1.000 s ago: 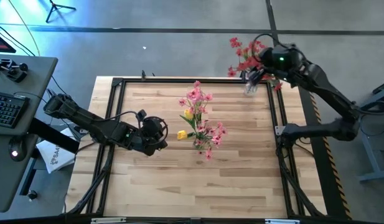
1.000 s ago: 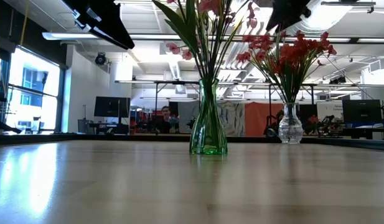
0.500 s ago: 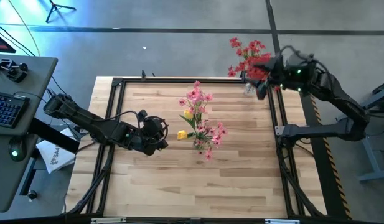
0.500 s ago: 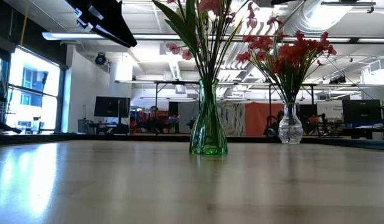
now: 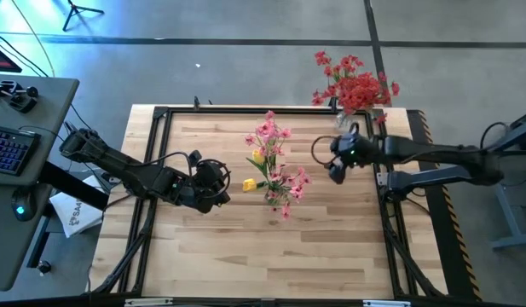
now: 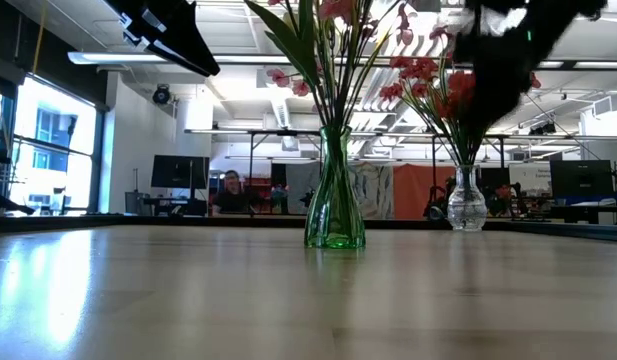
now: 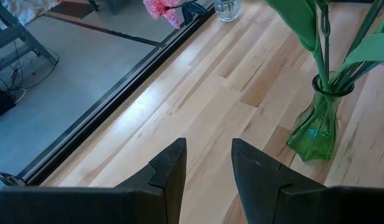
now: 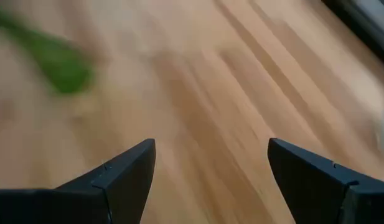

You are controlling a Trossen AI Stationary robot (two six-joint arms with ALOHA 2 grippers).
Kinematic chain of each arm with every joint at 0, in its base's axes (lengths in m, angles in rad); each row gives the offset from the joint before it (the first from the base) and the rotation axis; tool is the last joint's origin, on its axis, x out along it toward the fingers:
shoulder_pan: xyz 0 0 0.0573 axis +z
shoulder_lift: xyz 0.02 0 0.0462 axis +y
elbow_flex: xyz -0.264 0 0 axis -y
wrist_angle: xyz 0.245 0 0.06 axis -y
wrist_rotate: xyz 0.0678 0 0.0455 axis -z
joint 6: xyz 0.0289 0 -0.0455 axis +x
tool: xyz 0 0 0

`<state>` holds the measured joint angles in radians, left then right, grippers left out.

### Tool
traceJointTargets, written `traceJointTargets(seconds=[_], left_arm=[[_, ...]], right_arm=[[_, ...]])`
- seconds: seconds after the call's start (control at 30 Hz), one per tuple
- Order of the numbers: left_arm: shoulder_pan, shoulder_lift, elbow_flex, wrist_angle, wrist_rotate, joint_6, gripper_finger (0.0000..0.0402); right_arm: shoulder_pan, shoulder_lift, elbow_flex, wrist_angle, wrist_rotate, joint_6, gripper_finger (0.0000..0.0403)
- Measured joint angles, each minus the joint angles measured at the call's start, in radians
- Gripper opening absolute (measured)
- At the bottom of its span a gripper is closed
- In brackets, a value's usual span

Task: Sort flowers into vase by color
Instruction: Move the transparent vase to the top right of the table

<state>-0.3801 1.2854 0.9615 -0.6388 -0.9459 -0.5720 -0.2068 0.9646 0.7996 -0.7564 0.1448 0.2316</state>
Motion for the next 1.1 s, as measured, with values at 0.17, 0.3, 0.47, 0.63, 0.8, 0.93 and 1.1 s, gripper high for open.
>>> traceJointTargets(seconds=[0.17,0.3,0.47,0.63,0.8,0.93,1.1], left_arm=[[0.0,0.0,0.0,0.002,-0.005,0.0,0.0117],[0.01,0.0,0.0,0.007,-0.005,0.0,0.0117],[0.026,0.0,0.0,0.008,-0.006,0.024,0.0117],[0.034,0.0,0.0,0.009,-0.001,0.026,0.0117],[0.034,0.0,0.0,0.009,0.0,0.026,0.0117],[0.034,0.0,0.0,0.009,0.001,0.026,0.0117],[0.034,0.0,0.0,0.009,0.003,0.026,0.0117]], right_arm=[[-0.068,0.002,-0.237,0.138,0.307,0.333,0.0306],[-0.183,0.002,-0.371,0.333,0.492,0.418,0.0306],[-0.352,0.004,-0.438,0.63,0.509,0.287,0.0306],[-0.471,0.004,-0.438,0.789,0.439,0.165,0.0306],[-0.548,0.006,-0.438,0.823,0.332,0.097,0.0306],[-0.573,0.034,-0.438,0.857,0.291,0.009,0.0306],[-0.592,0.104,-0.438,0.93,0.288,-0.045,0.0306]])
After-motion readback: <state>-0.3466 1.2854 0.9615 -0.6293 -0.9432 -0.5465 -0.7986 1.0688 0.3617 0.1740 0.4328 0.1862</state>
